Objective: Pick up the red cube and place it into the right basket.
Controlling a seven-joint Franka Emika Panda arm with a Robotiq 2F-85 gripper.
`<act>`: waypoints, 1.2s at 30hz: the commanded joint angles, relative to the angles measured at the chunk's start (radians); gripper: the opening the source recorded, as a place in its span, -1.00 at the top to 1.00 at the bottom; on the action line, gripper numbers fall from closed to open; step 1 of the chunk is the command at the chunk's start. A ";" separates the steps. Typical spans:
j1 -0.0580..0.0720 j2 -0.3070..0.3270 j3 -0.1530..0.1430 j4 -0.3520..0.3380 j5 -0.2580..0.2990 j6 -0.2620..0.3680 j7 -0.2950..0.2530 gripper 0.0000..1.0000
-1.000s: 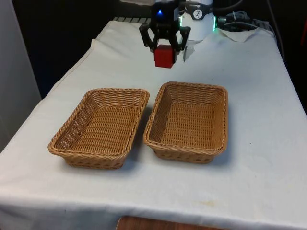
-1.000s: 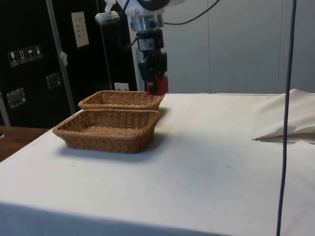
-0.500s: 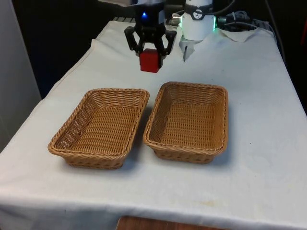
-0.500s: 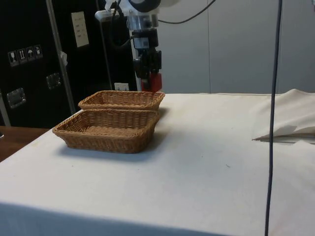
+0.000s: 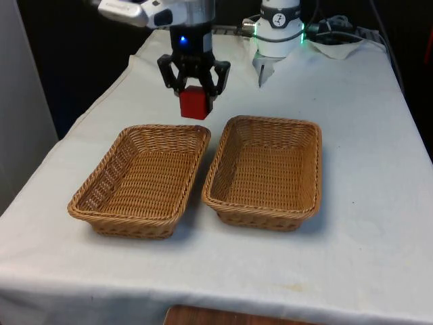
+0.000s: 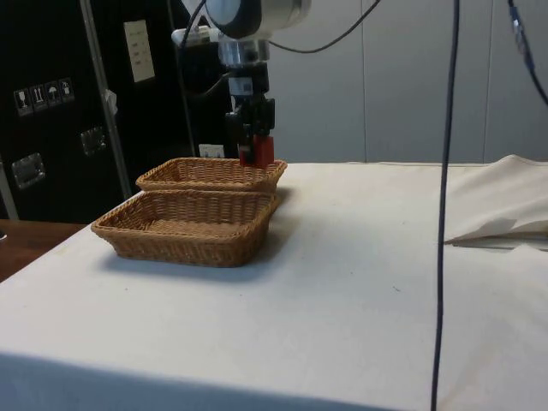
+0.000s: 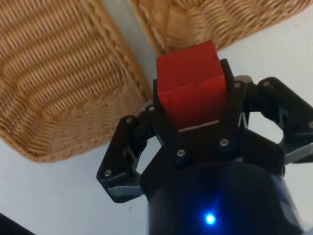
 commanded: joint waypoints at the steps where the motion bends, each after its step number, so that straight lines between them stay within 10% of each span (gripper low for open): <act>1: -0.001 0.011 -0.002 0.009 0.011 0.000 -0.008 0.97; 29: -0.056 0.313 -0.057 0.305 0.202 -0.044 -0.116 0.97; 36: -0.052 0.338 -0.070 0.324 0.221 -0.046 -0.114 0.97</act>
